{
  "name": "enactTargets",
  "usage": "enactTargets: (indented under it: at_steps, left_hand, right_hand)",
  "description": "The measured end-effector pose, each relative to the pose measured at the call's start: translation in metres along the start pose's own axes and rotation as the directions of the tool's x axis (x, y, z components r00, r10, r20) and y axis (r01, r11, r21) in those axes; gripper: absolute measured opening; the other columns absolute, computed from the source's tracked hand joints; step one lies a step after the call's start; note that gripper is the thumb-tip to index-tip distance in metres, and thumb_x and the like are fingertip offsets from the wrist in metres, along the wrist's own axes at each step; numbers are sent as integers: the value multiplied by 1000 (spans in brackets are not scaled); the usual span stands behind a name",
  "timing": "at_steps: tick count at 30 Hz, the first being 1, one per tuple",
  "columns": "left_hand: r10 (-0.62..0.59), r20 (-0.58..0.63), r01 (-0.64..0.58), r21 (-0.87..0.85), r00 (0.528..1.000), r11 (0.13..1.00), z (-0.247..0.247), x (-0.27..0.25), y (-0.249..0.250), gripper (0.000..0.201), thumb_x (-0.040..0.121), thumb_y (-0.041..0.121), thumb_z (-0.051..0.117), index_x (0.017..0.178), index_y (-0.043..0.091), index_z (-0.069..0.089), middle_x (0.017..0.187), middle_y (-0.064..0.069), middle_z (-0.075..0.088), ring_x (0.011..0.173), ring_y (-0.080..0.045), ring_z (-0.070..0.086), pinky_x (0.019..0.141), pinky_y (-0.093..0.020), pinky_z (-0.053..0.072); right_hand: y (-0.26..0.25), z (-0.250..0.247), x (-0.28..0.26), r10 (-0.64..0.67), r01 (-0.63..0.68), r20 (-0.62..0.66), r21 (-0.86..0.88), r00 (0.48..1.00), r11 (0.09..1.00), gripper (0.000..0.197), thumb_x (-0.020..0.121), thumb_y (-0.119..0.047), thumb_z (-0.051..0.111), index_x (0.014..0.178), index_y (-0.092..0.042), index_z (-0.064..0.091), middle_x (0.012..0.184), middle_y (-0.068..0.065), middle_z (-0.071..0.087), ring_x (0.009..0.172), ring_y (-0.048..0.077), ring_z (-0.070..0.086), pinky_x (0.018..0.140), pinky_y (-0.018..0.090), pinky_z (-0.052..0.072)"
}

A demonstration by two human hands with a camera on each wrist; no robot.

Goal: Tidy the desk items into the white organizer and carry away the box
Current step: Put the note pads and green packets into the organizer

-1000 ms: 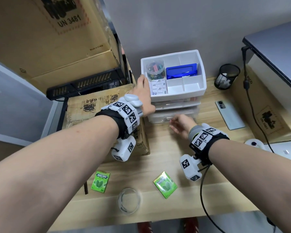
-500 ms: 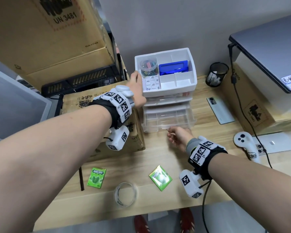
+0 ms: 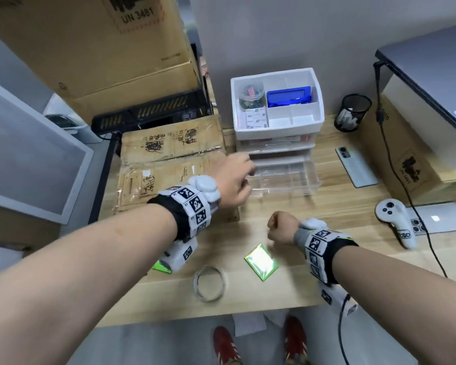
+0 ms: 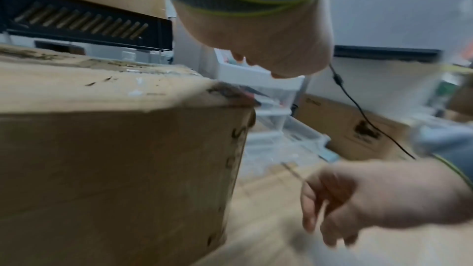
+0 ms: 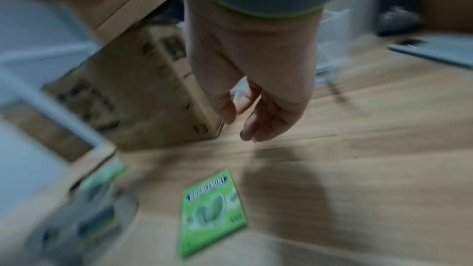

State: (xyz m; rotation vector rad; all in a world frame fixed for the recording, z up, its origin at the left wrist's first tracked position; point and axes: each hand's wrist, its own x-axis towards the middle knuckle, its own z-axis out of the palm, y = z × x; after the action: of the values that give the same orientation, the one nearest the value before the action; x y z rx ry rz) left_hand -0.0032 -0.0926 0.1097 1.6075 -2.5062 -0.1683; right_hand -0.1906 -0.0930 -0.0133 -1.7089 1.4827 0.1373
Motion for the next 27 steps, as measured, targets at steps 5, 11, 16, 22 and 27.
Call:
enactTargets:
  at_steps: [5, 11, 16, 22, 27]
  left_hand:
    - [262, 325, -293, 51, 909, 955, 29, -66, 15, 15, 74, 24, 52, 75, 10, 58, 68, -8, 60, 59, -32, 57, 52, -27, 37]
    - [64, 525, -148, 120, 848, 982, 65, -127, -1, 23, 87, 29, 42, 92, 12, 57, 89, -7, 66, 78, -34, 62, 62, -33, 47]
    - [-447, 563, 298, 340, 695, 892, 85, -173, -40, 33, 91, 31, 47, 117, 13, 58, 117, -9, 60, 104, -31, 61, 79, -39, 54]
    - [-801, 423, 738, 350, 424, 576, 108, -210, -80, 51, 86, 42, 60, 122, 9, 44, 120, -13, 52, 103, -29, 60, 73, -35, 47]
    - [-856, 394, 815, 334, 336, 474, 133, -211, -78, 71, 73, 58, 71, 114, 11, 36, 109, -8, 53, 92, -25, 59, 73, -35, 49]
  right_hand:
    - [-5, 52, -3, -48, 78, 76, -464, 996, 883, 67, 59, -25, 78, 116, -25, 43, 113, 6, 52, 94, 28, 58, 78, 34, 50]
    - [-21, 79, -22, 18, -16, -4, -639, 1000, 769, 85, 45, -54, 82, 104, -21, 32, 104, 4, 40, 79, 21, 55, 66, 31, 44]
    - [-29, 88, -28, 29, -120, -150, -642, 988, 757, 54, 77, -40, 73, 114, -19, 40, 112, 3, 54, 92, 17, 59, 68, 32, 34]
    - [-32, 97, -9, 9, -44, -94, -386, 996, 921, 57, 64, -59, 57, 103, -22, 41, 100, 12, 54, 85, 30, 53, 83, 42, 50]
    - [-39, 101, -3, -11, -24, -84, -398, 996, 917, 58, 76, -64, 50, 115, -21, 53, 105, 10, 47, 88, 31, 52, 77, 38, 41]
